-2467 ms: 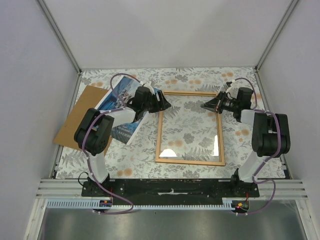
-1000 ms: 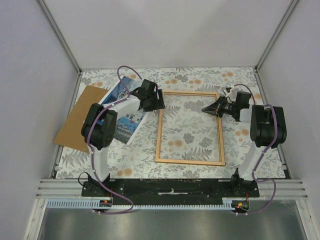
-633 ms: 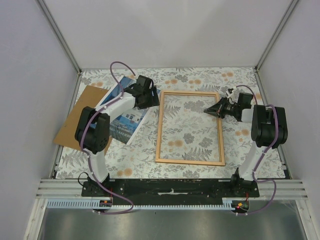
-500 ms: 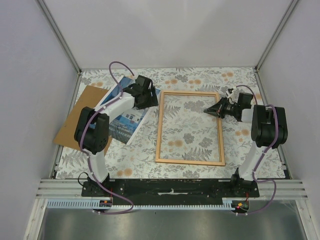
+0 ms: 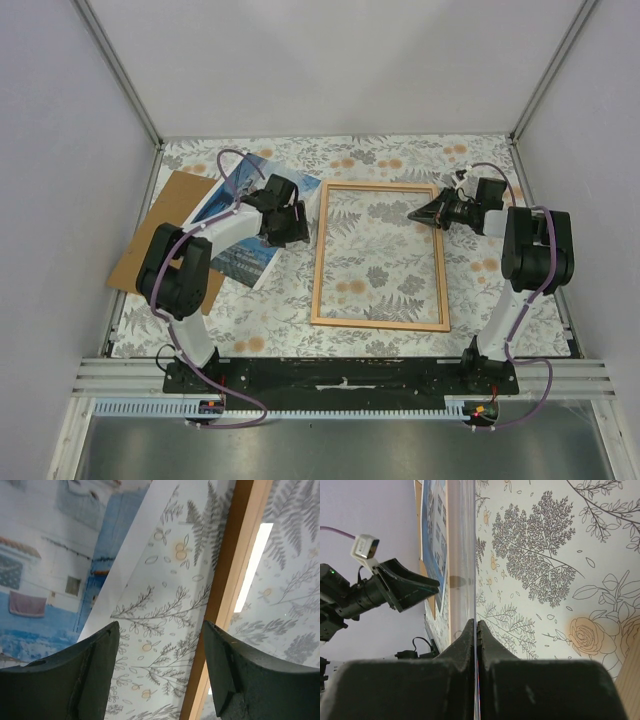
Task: Put the photo into the frame
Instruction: Place the glass panel on the frame body.
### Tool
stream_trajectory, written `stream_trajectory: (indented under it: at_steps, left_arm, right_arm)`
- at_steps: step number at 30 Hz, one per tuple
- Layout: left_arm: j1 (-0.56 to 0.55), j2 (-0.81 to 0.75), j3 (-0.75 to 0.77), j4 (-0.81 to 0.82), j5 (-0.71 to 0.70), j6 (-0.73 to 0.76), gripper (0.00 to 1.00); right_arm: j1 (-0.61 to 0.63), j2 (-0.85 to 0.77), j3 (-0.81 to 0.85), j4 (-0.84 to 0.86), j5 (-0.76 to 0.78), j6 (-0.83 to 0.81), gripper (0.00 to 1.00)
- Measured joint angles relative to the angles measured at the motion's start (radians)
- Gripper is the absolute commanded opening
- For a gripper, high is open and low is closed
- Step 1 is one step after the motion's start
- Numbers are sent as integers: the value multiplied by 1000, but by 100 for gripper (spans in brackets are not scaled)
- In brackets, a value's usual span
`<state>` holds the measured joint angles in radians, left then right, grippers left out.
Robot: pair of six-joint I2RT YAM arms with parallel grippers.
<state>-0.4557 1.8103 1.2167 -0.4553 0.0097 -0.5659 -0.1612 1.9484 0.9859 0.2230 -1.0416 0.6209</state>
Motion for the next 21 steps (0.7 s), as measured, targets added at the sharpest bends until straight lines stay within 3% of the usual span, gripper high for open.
stream_trajectory:
  at_steps: [8, 21]
  left_arm:
    - [0, -54, -140, 33, 90, -1, 72]
    - [0, -76, -160, 47, 152, -1, 70]
  right_arm:
    - [0, 11, 48, -91, 0, -49, 0]
    - [15, 22, 50, -157, 0, -96, 0]
